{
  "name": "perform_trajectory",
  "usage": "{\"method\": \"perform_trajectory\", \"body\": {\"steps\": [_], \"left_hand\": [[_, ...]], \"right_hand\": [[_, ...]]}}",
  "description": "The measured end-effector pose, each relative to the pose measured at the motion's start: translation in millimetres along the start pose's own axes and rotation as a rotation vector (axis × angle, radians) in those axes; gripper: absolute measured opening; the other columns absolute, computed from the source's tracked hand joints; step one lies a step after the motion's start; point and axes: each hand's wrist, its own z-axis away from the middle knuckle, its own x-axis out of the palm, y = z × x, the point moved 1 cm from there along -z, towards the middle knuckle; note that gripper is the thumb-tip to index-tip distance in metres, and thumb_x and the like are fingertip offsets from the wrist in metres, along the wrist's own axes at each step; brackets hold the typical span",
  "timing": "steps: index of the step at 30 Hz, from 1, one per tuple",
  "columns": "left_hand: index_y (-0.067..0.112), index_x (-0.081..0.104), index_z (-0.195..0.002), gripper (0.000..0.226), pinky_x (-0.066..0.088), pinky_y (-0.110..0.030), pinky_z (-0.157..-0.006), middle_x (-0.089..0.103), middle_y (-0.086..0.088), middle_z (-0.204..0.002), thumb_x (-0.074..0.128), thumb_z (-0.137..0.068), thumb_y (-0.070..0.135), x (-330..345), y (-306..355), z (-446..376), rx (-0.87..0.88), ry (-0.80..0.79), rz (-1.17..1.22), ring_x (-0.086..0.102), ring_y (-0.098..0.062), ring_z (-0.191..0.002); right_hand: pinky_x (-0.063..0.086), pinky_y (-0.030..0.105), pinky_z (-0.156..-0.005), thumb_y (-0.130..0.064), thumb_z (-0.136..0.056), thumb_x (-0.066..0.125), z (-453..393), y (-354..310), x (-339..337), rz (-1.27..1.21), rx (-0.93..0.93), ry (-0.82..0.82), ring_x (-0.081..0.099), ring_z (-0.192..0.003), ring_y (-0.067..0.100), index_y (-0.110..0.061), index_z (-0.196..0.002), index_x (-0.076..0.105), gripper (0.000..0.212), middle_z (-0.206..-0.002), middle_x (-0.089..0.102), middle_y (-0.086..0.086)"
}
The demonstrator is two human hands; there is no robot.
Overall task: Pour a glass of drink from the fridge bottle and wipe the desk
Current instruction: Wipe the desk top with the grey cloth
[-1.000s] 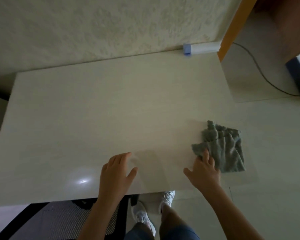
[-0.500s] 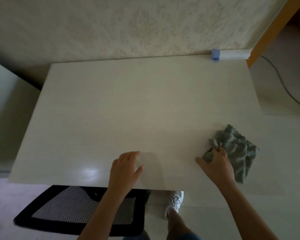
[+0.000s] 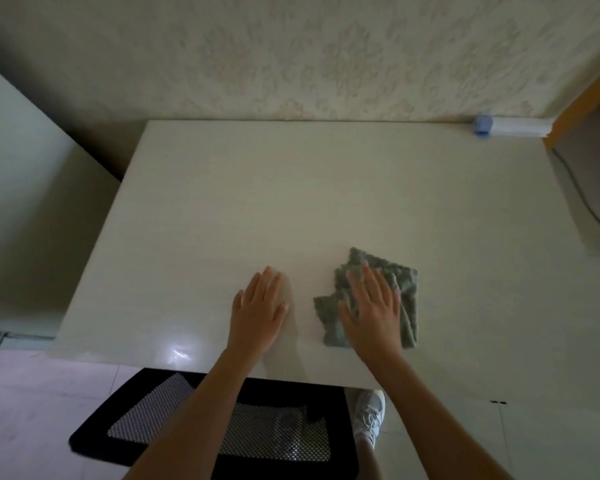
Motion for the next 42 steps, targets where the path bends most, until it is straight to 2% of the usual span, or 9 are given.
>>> {"method": "perform_trajectory", "body": {"steps": [2,4,12,20,25,29,35,38,42], "left_hand": [[0.023,0.029,-0.147,0.062,0.035,-0.051,-0.104,0.026,-0.005,-0.156,0.022,-0.091,0.049,2.9,-13.5,-3.8,0.000,0.008,0.010,0.027,-0.026,-0.141],[0.027,0.031,-0.146,0.057,0.034,-0.054,-0.103,0.029,-0.004,-0.155,0.027,-0.094,0.049,5.9,-27.5,-8.0,0.016,0.030,0.000,0.029,-0.025,-0.141],[0.034,0.030,-0.145,0.051,0.023,-0.049,-0.110,0.025,0.002,-0.156,0.026,-0.097,0.050,10.3,-71.0,-20.3,0.067,0.132,0.030,0.021,-0.019,-0.144],[0.020,0.026,-0.148,0.061,0.007,-0.026,-0.116,0.017,0.011,-0.153,0.015,-0.095,0.050,-10.6,-132.5,-48.1,-0.075,0.235,0.583,0.011,-0.006,-0.143],[0.025,0.031,-0.146,0.054,0.019,-0.025,-0.113,0.033,0.008,-0.150,0.021,-0.098,0.048,-31.2,-139.9,-51.1,-0.242,0.242,0.909,0.026,-0.005,-0.138],[0.021,0.041,-0.141,0.043,0.006,-0.032,-0.118,0.030,0.008,-0.152,0.031,-0.101,0.033,-25.9,-156.2,-53.4,-0.123,0.243,0.610,0.016,-0.007,-0.143],[0.030,0.016,-0.149,0.056,-0.011,-0.037,-0.115,0.006,0.011,-0.158,0.015,-0.098,0.052,-14.1,-123.1,-44.7,-0.054,0.150,0.395,-0.005,-0.003,-0.144],[0.031,0.016,-0.149,0.063,-0.006,-0.045,-0.116,0.005,0.008,-0.158,0.004,-0.094,0.058,2.4,-86.2,-32.6,0.089,0.093,0.183,-0.002,-0.009,-0.146],[0.033,0.021,-0.148,0.058,0.005,-0.052,-0.112,0.015,0.003,-0.158,0.022,-0.096,0.058,19.3,-40.0,-29.8,0.294,0.036,0.001,0.013,-0.018,-0.146]], "right_hand": [[-0.006,0.059,-0.107,-0.052,-0.090,0.038,-7.2,14.2,9.9,0.185,0.074,-0.034,0.000,-0.143,0.029,-0.032,-0.145,0.022,0.060,-0.157,0.007,0.005],[-0.005,0.066,-0.104,-0.060,-0.090,0.029,-7.9,26.3,21.4,0.288,0.163,-0.087,-0.009,-0.143,0.028,-0.042,-0.145,0.008,0.061,-0.157,-0.005,0.001],[0.006,0.064,-0.109,-0.066,-0.088,0.011,-13.2,-2.0,60.6,0.347,0.305,-0.041,-0.007,-0.143,0.030,-0.040,-0.145,0.000,0.064,-0.157,-0.004,-0.001],[0.010,0.065,-0.107,-0.060,-0.089,0.024,-33.9,-118.2,125.9,0.287,-0.038,-0.081,0.012,-0.141,0.035,-0.037,-0.144,0.022,0.059,-0.155,0.018,0.001],[-0.003,0.066,-0.108,-0.060,-0.089,0.017,-30.2,-197.4,169.6,0.315,-0.337,-0.208,-0.005,-0.142,0.035,-0.033,-0.146,0.003,0.065,-0.157,0.005,0.002],[0.007,0.060,-0.112,-0.057,-0.087,0.018,-27.8,-211.9,176.7,0.331,-0.372,-0.224,0.006,-0.143,0.030,-0.020,-0.146,0.015,0.069,-0.154,0.021,0.004],[0.020,0.056,-0.109,-0.049,-0.088,0.030,-11.9,-177.3,158.5,0.263,-0.318,-0.190,0.026,-0.139,0.028,-0.019,-0.143,0.026,0.063,-0.148,0.036,0.004],[0.021,0.053,-0.110,-0.045,-0.090,0.032,-4.5,-120.2,131.4,0.299,-0.186,-0.110,0.024,-0.139,0.025,-0.023,-0.144,0.029,0.058,-0.150,0.030,0.000],[0.023,0.051,-0.107,-0.049,-0.089,0.032,18.5,-37.8,85.1,0.305,0.096,0.016,0.023,-0.139,0.022,-0.030,-0.144,0.027,0.058,-0.152,0.025,-0.003]]}}
